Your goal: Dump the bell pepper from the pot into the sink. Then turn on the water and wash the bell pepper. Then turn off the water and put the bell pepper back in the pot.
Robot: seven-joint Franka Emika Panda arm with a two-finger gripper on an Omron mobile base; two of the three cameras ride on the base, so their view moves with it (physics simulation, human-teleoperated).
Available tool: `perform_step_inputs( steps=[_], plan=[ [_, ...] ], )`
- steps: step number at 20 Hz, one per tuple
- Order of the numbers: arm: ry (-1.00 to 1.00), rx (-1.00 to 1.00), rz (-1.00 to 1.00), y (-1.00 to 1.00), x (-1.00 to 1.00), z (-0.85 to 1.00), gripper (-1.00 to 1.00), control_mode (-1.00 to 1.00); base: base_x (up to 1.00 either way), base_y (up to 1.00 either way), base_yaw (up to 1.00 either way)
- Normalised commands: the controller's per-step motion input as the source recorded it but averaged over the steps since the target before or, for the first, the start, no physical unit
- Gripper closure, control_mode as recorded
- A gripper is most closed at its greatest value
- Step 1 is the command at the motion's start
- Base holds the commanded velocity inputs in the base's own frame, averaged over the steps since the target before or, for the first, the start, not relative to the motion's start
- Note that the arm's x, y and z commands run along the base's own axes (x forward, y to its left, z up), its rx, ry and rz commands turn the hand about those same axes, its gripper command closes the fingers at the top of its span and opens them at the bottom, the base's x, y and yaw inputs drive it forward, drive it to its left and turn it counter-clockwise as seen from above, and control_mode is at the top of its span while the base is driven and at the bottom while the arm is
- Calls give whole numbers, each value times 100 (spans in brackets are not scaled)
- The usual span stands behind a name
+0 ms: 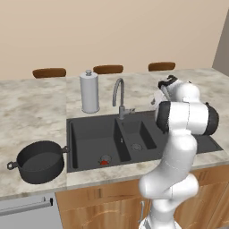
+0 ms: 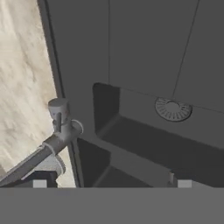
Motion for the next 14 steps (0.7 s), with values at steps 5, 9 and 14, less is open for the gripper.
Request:
perform_step_inputs(
  steps=[5, 9, 14],
  plan=[
    [-34, -36, 18, 58, -86, 54, -100, -100, 0, 0, 0],
    [-27, -42, 28, 68, -68, 26, -100, -100, 0, 0, 0],
    [-5, -33, 25, 44, -75, 54, -100, -100, 0, 0, 0]
  ],
)
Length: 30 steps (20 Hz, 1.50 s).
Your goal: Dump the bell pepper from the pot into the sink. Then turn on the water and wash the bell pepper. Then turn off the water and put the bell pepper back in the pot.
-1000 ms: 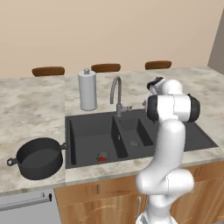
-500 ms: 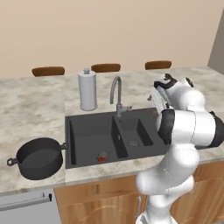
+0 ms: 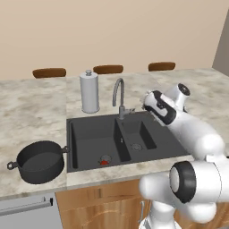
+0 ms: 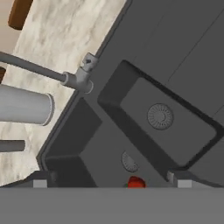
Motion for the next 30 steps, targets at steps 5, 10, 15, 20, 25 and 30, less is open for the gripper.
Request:
perform_step_inputs(
  steps=[5, 10, 15, 20, 25, 30],
  plan=[
    [0, -25, 11, 24, -75, 45, -100, -100, 0, 0, 0],
    [11, -6, 18, 40, -18, 18, -100, -100, 0, 0, 0],
    [31, 0, 30, 51, 0, 22, -100, -100, 0, 0, 0],
    [32, -3, 28, 55, 0, 15, -100, -100, 0, 0, 0],
    [22, -10, 13, 58, 0, -8, -100, -100, 0, 0, 0],
    [8, -14, 0, 57, 0, -48, -100, -100, 0, 0, 0]
  ],
)
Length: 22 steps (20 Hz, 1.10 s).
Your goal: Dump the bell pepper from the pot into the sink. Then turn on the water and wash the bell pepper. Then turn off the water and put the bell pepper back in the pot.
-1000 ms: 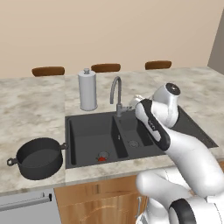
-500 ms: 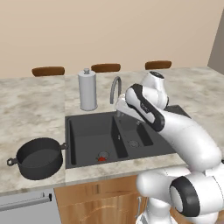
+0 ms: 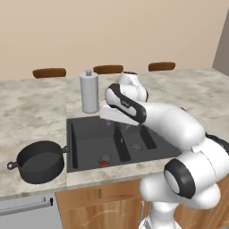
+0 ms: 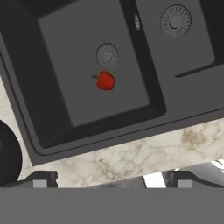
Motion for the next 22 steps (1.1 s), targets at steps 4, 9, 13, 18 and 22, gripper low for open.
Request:
perform_step_inputs(
  steps=[4, 9, 13, 18, 22],
  plan=[
    [6, -13, 0, 44, 1, -55, -100, -100, 0, 0, 0],
    [5, -15, 1, 23, 0, -47, -100, -100, 0, 0, 0],
    [0, -12, 0, 0, 0, -46, -100, -100, 0, 0, 0],
    [1, -5, 3, 0, 3, -40, -100, -100, 0, 0, 0],
    [9, 0, 7, 0, 21, -42, -100, -100, 0, 0, 0]
  ],
)
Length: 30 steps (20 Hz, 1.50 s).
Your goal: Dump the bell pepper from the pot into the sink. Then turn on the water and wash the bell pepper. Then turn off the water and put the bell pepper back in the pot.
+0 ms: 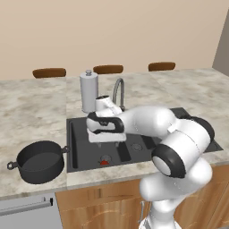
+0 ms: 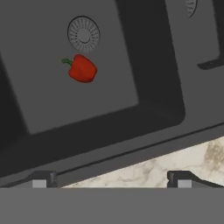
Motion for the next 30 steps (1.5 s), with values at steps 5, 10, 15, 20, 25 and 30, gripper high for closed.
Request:
perform_step_inputs(
  steps=[5, 10, 15, 20, 25, 30],
  plan=[
    [6, 0, 7, 0, 20, -33, -100, -100, 0, 0, 0],
    [2, -2, 6, 0, 20, -32, -100, -100, 0, 0, 0],
    [3, -1, 6, 0, 17, -34, -100, -100, 0, 0, 0],
    [7, 0, 1, 0, 20, -35, -100, -100, 0, 0, 0],
    [7, 0, 0, 0, 9, -26, -100, -100, 0, 0, 0],
    [7, 0, 0, 0, 0, -29, -100, -100, 0, 0, 0]
  ],
)
